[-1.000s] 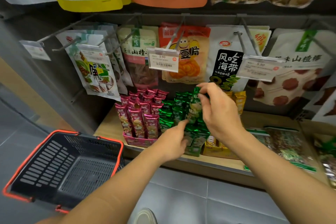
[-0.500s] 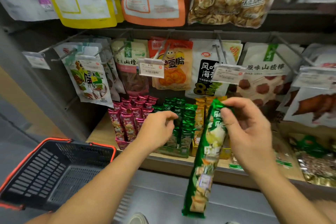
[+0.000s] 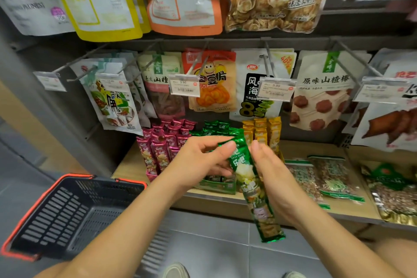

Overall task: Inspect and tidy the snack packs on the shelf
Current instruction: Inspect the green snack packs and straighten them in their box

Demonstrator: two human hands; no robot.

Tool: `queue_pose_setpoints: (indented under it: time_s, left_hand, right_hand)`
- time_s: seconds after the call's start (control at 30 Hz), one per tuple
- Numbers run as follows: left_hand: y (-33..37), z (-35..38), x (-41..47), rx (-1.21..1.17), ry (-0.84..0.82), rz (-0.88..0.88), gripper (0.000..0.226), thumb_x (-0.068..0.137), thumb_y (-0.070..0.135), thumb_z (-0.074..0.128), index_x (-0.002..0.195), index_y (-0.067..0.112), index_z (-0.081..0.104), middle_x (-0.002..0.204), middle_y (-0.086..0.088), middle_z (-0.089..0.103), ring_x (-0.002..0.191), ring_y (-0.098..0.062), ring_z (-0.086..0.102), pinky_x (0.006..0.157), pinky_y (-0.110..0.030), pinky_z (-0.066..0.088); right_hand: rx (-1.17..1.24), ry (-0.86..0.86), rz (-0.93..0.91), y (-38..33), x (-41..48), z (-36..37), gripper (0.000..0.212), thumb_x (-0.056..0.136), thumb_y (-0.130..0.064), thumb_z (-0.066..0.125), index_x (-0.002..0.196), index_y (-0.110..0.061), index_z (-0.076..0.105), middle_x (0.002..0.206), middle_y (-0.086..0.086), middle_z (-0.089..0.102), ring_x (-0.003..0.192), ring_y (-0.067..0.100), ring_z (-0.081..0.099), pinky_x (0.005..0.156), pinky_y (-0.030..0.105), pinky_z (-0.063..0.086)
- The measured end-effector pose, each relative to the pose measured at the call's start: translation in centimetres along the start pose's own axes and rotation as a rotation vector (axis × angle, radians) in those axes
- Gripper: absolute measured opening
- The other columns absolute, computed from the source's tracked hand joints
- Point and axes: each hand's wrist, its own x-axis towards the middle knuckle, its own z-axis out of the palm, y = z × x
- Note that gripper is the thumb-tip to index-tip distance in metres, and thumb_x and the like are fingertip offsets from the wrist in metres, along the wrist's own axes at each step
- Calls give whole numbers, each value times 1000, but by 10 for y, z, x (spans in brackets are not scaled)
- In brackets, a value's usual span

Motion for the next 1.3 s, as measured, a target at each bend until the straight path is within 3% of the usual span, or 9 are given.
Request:
queue_pose_setpoints:
  time_s: [0.07, 0.2, 0.33, 0.5, 0.63, 0.8, 1.03, 1.2, 1.3]
  left_hand:
    - [1, -7, 0, -74, -32, -28, 23, 81, 27, 66, 97, 16, 78, 90, -9, 74, 74, -18, 68, 61, -24, 58]
    - [3, -20, 3, -20, 30, -24, 21, 89, 7, 61, 84, 15, 80, 87, -1, 73, 80, -16, 68, 64, -23, 55]
    - [11, -39, 3, 301, 98, -26, 12, 84, 3, 71, 85, 12, 77, 82, -8, 74, 67, -18, 68, 64, -26, 54]
    - [14, -50, 1, 454, 67, -28, 22, 81, -3, 72, 66, 13, 71, 58, 2, 64, 51, -7, 58, 54, -18, 47]
    - [7, -48, 2, 347, -21, -140, 11, 91, 6, 62, 81, 8, 65, 66, -3, 61, 55, -13, 61, 53, -23, 51]
    - [-2, -41, -3, 354, -208, -205, 30, 82, 36, 74, 102, 20, 58, 89, -3, 65, 77, -17, 64, 76, -37, 57]
    - [-1, -45, 1, 378, -88, -127, 15, 69, 18, 85, 81, 17, 76, 83, -7, 73, 75, -12, 64, 70, -24, 52]
    - [-2, -63, 3, 313, 83, -172, 13, 65, 7, 83, 76, 13, 80, 78, -13, 75, 71, -15, 67, 63, -24, 52]
    - [1, -79, 4, 158, 240, -164, 16, 59, 12, 81, 75, 9, 79, 73, -18, 69, 56, -14, 56, 59, -21, 46]
  right_hand:
    - [-12, -130, 79, -2, -2, 1, 61, 82, -78, 41, 117, -32, 62, 110, -1, 71, 102, 15, 67, 95, 44, 50]
    - [-11, -216, 92, -9, -6, 7, 43, 84, -66, 45, 97, -34, 70, 75, -5, 71, 64, 10, 67, 60, 26, 54]
    - [-149, -241, 78, -7, -5, 9, 52, 86, -65, 38, 112, -30, 67, 74, -26, 68, 69, -12, 60, 77, 19, 48]
    - [-71, -359, 197, -13, -10, 14, 42, 91, -60, 38, 110, -31, 61, 66, -9, 70, 53, 5, 63, 48, 18, 49]
    - [-276, -262, 81, -3, -8, 16, 65, 86, -67, 37, 107, -13, 65, 100, 11, 70, 92, 24, 66, 82, 34, 56]
    - [-440, -93, 32, 6, -12, 20, 60, 75, -79, 33, 81, -22, 52, 67, -13, 51, 63, 3, 45, 66, 33, 40]
    - [-701, -92, -85, 10, -20, 23, 47, 85, -74, 34, 99, -30, 45, 73, -2, 61, 64, 10, 55, 51, 25, 36]
    - [-554, -259, -9, 10, -18, 24, 32, 93, -58, 47, 114, -35, 41, 87, 2, 67, 74, 19, 65, 69, 45, 52]
    - [-504, -374, 100, 10, -20, 20, 32, 94, -56, 46, 114, -31, 44, 87, 2, 64, 73, 22, 69, 71, 43, 55]
